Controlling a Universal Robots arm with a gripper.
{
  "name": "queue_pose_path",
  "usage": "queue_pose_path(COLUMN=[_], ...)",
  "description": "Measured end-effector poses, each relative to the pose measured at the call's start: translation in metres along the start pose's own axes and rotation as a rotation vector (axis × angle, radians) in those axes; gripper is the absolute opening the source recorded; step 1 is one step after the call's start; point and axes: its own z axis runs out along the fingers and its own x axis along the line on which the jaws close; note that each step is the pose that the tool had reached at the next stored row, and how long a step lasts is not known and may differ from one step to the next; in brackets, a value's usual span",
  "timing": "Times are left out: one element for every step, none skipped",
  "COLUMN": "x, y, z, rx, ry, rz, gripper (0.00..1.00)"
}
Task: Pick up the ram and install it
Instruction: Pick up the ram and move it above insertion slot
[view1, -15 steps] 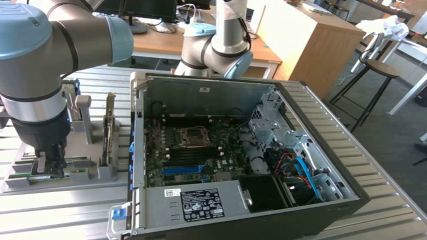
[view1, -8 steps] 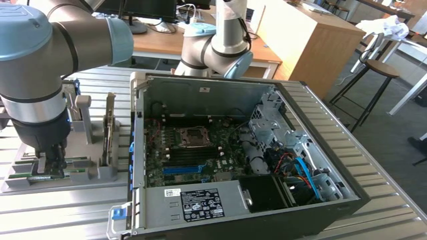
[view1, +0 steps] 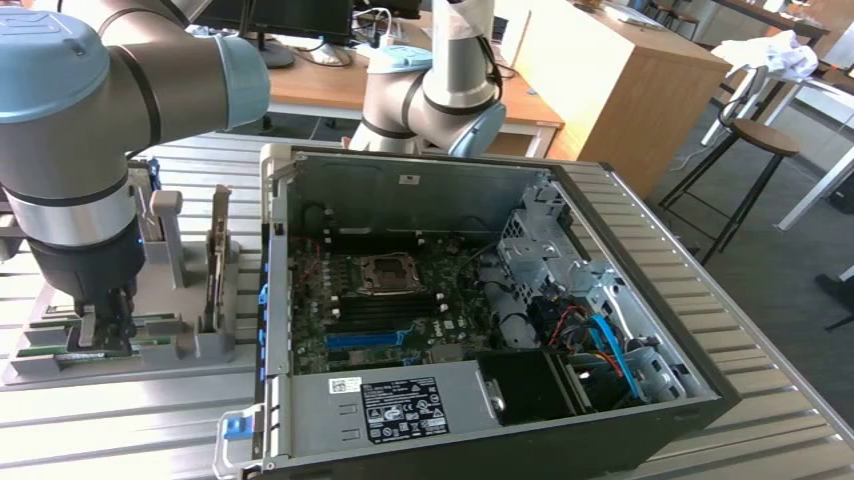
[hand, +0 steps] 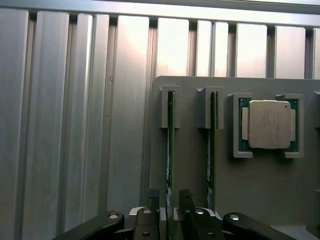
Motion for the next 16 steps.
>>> queue_pose_path(x=[0.0, 0.0, 0.0, -0.0004, -0.001, -0.001, -0.001, -0.0011, -0.0012, -0.0012, -0.0012, -0.0012, -0.0012, -0.0012, -0.0012, -0.0012], y=[0.0, 0.0, 0.0, -0.0002, -0.0002, -0.0001, -0.0001, -0.0001, 0.0, 0.0, 0.0, 0.0, 0.0, 0.0, 0.0, 0.0], z=[0.0, 0.0, 0.0, 0.0001, 0.0, 0.0001, 0.0001, 0.0001, 0.0001, 0.0001, 0.0001, 0.0001, 0.0, 0.0, 0.0001, 0.0001], rx=[0.0, 0.0, 0.0001, 0.0001, 0.0, 0.0, 0.0, 0.0, 0.0, 0.0, 0.0, 0.0, 0.0, 0.0, 0.0, 0.0], ry=[0.0, 0.0, 0.0, -0.0001, -0.0001, 0.0, 0.0, 0.0, 0.0, 0.0, 0.0, 0.0, 0.0, 0.0, 0.0, 0.0], rz=[0.0, 0.0, 0.0, 0.0, 0.0, 0.0, 0.0, 0.0, 0.0, 0.0, 0.0, 0.0, 0.0, 0.0, 0.0, 0.0], gripper=[0.3, 0.3, 0.3, 0.3, 0.3, 0.3, 0.3, 0.3, 0.3, 0.3, 0.3, 0.3, 0.3, 0.3, 0.3, 0.3])
